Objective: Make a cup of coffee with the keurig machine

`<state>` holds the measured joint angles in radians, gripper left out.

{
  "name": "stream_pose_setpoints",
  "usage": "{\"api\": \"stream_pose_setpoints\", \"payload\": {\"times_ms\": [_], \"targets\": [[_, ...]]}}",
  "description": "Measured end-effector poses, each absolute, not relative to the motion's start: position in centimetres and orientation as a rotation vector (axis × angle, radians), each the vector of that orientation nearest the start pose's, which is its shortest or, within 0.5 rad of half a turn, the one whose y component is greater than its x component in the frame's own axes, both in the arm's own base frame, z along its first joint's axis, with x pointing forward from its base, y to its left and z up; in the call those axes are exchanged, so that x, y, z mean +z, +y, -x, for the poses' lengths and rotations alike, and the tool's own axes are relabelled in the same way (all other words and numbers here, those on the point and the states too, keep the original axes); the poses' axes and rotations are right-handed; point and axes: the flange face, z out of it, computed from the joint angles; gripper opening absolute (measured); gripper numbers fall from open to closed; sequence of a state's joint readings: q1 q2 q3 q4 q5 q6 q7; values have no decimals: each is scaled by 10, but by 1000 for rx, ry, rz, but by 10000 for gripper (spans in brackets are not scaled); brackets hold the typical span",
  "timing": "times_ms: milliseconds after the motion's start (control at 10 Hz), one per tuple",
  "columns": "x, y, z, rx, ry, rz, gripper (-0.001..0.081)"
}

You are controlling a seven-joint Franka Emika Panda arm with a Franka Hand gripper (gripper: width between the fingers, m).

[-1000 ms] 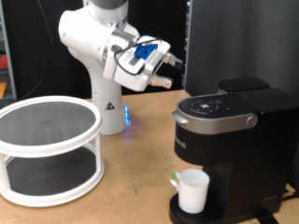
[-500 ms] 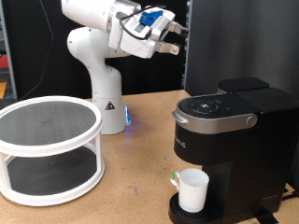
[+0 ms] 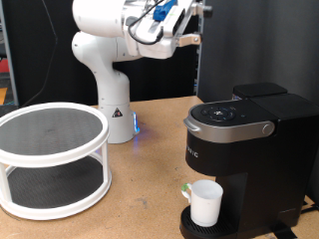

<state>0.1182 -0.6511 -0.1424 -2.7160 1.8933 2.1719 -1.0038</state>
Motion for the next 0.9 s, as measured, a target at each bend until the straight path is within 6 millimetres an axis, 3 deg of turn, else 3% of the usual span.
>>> {"api": "stream_pose_setpoints", "payload": {"times_ms": [300, 400, 900], "targets": [[481, 46, -381, -819, 453, 1244, 803], [479, 46, -380, -813, 427, 1290, 803], [465, 52, -373, -475, 361, 1906, 803]]}}
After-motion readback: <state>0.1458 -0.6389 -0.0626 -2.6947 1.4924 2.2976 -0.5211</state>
